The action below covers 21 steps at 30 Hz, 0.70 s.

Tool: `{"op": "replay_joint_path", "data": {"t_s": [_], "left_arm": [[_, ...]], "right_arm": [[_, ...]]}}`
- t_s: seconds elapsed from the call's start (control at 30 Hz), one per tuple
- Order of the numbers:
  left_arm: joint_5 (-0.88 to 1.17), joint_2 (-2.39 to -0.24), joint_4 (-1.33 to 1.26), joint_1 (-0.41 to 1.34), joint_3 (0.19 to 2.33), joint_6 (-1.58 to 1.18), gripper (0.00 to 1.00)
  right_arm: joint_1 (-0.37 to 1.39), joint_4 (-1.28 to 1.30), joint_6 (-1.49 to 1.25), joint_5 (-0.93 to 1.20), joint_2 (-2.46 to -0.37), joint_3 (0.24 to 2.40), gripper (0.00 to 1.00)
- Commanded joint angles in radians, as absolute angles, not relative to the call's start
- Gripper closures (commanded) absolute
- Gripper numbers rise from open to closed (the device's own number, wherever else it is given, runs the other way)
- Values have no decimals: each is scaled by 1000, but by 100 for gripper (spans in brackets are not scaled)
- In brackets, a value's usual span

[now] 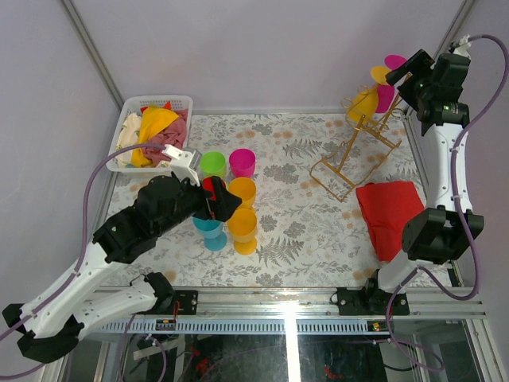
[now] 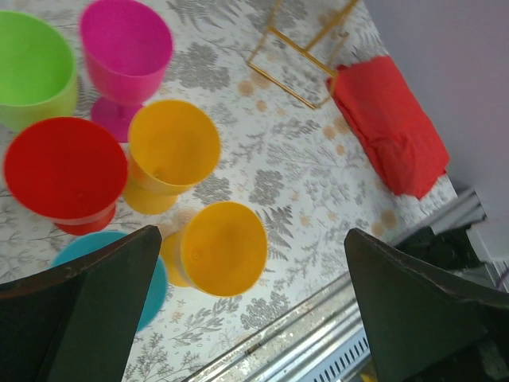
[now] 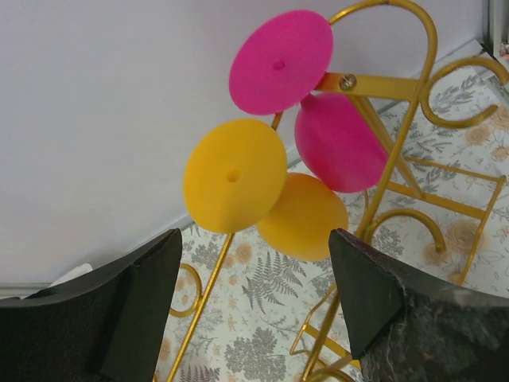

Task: Take the wine glass off the wine glass rack
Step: Pick up the wine glass from the wine rack.

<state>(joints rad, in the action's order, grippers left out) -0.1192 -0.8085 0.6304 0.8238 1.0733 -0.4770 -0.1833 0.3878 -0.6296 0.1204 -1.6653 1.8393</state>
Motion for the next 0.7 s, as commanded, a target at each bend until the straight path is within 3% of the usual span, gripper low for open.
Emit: {"op": "replay_joint_path", "data": {"t_s": [0.0,0.4,0.67], "left_arm": [[-111,-793,643,726,1084,-505,0],[-155,-705,665,702,1116,-463,0],[-141,-714,672,703,1126,-456,0]], "right_arm": [[-188,365,-648,165,-1691,1959,20],[-190,437,-675,134,-1803,2104,24],[-192,450,-690,146,-1853,2117,33]]}}
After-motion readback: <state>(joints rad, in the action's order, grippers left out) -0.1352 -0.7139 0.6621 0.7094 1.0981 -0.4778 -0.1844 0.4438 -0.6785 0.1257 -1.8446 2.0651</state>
